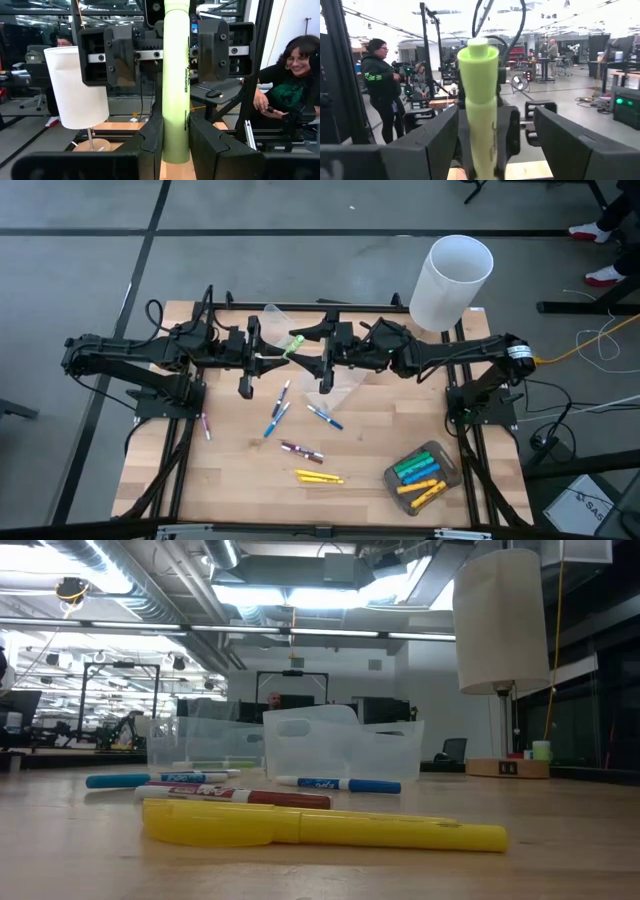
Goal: Pick & Place Markers
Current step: Put the light green highlighter into the black bin
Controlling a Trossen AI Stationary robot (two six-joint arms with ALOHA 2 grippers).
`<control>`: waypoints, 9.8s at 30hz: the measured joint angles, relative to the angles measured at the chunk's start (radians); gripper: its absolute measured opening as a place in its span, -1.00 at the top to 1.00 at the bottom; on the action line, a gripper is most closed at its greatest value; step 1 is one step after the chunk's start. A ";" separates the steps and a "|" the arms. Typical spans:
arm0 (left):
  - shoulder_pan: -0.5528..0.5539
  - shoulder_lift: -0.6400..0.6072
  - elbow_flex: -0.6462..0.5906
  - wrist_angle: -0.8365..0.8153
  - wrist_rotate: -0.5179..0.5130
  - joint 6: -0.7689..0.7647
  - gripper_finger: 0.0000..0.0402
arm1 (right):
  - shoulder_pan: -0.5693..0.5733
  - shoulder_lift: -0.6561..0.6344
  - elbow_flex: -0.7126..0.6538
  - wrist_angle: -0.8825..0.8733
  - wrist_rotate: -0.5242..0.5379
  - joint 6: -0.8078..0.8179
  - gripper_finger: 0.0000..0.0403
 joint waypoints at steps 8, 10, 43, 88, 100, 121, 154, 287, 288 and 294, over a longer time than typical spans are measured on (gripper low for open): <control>0.000 0.000 0.000 0.006 0.000 -0.003 0.68 | 0.000 0.018 0.000 0.007 -0.001 -0.003 -0.26; 0.000 0.000 0.000 0.006 -0.001 -0.003 0.68 | 0.000 0.019 0.000 0.007 -0.001 -0.002 -0.26; 0.000 0.000 0.000 0.006 0.003 -0.041 0.36 | 0.000 0.019 0.000 0.022 -0.012 0.046 0.66; 0.000 -0.069 -0.012 -0.523 -0.296 -0.189 -0.08 | -0.002 0.018 0.000 -0.248 0.093 0.044 0.66; 0.013 -0.068 -0.012 -0.596 -0.393 -0.241 -0.08 | -0.012 0.018 0.000 -0.375 0.157 0.085 0.66; 0.259 -0.046 -0.013 -0.661 -0.227 -0.224 -0.08 | -0.087 0.018 0.000 -0.563 0.120 0.094 0.66; 0.493 -0.046 -0.013 -0.660 -0.051 -0.107 -0.08 | -0.162 0.018 -0.004 -0.869 0.075 0.147 0.66; 0.711 0.103 -0.013 -0.260 0.550 -0.106 -0.08 | -0.383 0.110 -0.005 -0.229 -0.327 0.059 0.66; 0.711 0.103 -0.013 -0.251 0.564 -0.110 -0.08 | -0.383 0.110 -0.005 -0.221 -0.329 0.070 0.66; 0.710 0.101 -0.013 -0.232 0.601 -0.130 -0.08 | -0.383 0.110 -0.005 -0.175 -0.370 0.094 0.66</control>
